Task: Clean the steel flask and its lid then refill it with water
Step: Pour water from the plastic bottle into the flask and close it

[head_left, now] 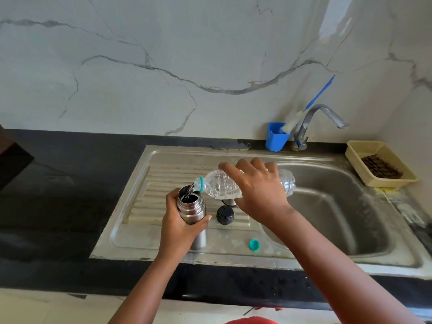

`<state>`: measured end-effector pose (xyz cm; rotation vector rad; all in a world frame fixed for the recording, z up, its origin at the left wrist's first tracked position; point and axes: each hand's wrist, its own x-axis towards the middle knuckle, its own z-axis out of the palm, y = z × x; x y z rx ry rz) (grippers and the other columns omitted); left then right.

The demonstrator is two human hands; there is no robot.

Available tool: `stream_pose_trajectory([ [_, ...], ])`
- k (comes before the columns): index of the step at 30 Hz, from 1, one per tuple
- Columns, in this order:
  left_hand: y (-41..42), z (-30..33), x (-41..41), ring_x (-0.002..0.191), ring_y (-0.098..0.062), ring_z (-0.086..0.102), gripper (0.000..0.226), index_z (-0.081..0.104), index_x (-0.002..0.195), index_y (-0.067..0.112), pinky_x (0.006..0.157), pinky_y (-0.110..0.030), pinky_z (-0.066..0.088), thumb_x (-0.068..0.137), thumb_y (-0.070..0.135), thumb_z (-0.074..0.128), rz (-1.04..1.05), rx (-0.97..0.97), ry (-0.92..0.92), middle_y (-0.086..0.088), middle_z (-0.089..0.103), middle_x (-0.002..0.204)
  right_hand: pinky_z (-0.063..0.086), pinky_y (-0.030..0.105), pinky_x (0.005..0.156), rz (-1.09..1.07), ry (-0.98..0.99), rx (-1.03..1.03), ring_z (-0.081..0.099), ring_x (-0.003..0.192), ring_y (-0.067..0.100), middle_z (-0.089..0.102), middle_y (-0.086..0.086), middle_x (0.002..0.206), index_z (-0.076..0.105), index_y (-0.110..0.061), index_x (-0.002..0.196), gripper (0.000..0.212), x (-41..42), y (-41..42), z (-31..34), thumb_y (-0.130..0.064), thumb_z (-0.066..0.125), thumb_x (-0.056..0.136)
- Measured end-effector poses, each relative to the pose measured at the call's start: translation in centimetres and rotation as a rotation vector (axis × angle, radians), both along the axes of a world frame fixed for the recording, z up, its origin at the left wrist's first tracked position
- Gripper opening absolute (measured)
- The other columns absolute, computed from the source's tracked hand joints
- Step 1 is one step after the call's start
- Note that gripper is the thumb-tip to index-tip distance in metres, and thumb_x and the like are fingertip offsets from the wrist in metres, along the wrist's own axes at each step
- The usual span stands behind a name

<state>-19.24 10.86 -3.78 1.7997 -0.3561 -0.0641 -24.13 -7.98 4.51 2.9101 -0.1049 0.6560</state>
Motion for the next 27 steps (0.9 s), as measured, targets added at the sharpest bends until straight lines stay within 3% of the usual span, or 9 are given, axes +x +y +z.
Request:
stream_pose_trajectory([
  [11,0.1,0.1,-0.2,0.096,0.004,0.063,0.081,0.041,0.114,0.045,0.074,-0.008,0.049,0.064,0.005,0.090,0.001,0.005,-0.006,0.014,0.064,0.110,0.046,0.047,0.075,0.004,-0.074,-0.010,0.059,0.086,0.032,0.065,0.003,0.099,0.055,-0.030,0.124,0.085,0.0,-0.5,0.5,-0.015,0.086,0.047],
  [21,0.0,-0.1,-0.1,0.095,0.008,0.062,0.082,0.040,0.112,0.046,0.072,-0.005,0.048,0.063,0.006,0.091,0.016,0.024,-0.010,0.015,0.063,0.110,0.045,0.047,0.075,0.005,-0.116,-0.061,0.056,0.087,0.031,0.063,0.004,0.101,0.043,-0.032,0.128,0.091,0.3,-1.2,1.3,-0.004,0.082,0.049],
  [27,0.1,-0.3,0.1,0.097,0.005,0.062,0.081,0.041,0.113,0.045,0.074,-0.007,0.049,0.063,0.007,0.091,0.011,0.028,-0.004,0.013,0.064,0.112,0.043,0.046,0.075,0.002,-0.119,-0.094,0.054,0.086,0.031,0.062,0.003,0.101,0.044,-0.031,0.128,0.090,0.3,-1.6,1.7,0.000,0.078,0.050],
])
